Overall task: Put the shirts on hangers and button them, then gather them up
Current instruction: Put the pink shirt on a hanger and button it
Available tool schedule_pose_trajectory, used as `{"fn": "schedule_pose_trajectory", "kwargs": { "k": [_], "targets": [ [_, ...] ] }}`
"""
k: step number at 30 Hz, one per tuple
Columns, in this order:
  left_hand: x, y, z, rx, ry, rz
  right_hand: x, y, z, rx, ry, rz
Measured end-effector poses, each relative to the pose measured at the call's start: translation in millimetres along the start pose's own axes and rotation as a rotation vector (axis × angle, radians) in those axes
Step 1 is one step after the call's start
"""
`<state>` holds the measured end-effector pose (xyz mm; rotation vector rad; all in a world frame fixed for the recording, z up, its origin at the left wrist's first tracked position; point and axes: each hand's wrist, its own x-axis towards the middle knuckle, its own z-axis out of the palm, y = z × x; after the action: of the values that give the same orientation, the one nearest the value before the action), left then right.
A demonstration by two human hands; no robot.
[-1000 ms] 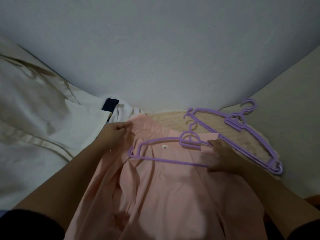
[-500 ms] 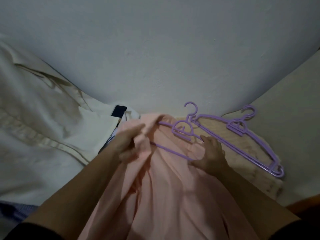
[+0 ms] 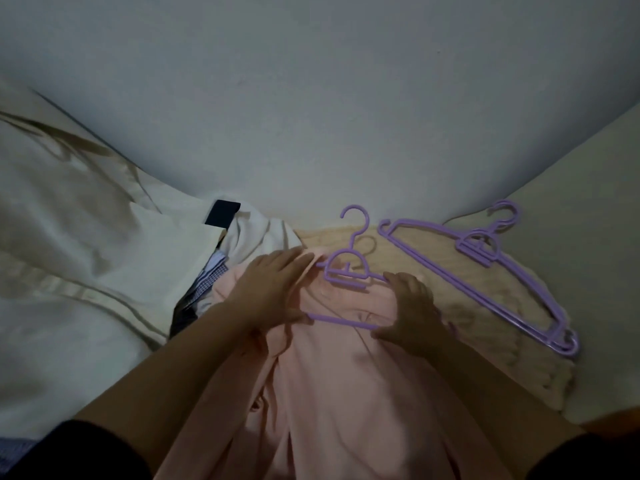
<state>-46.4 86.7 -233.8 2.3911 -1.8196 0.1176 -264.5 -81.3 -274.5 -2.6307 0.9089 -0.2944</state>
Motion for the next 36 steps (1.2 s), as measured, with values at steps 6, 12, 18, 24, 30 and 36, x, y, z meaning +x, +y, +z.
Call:
{"fn": "schedule_pose_trajectory", "kwargs": {
  "k": [6, 12, 18, 24, 30, 36],
  "targets": [
    [-4, -11, 25, 0.028, -0.084, 0.013, 11, 11, -3, 0.149, -0.18, -0.019],
    [-10, -20, 42, -0.046, -0.099, -0.006, 25, 42, -17, 0.384, 0.017, 0.331],
    [-13, -23, 41, -0.166, -0.037, 0.059, 20, 53, -17, 0.498, -0.223, 0.501],
    [-21, -26, 28, -0.196, -0.029, 0.077, 23, 52, -29, 0.573, -0.403, 0.619],
    [-31, -25, 5, -0.193, -0.129, 0.039, 23, 56, -44, 0.848, -0.142, 0.611],
    [-21, -10, -30, -0.089, -0.238, -0.093, 22, 33, -71, 0.677, -0.065, 0.421]
  ]
}}
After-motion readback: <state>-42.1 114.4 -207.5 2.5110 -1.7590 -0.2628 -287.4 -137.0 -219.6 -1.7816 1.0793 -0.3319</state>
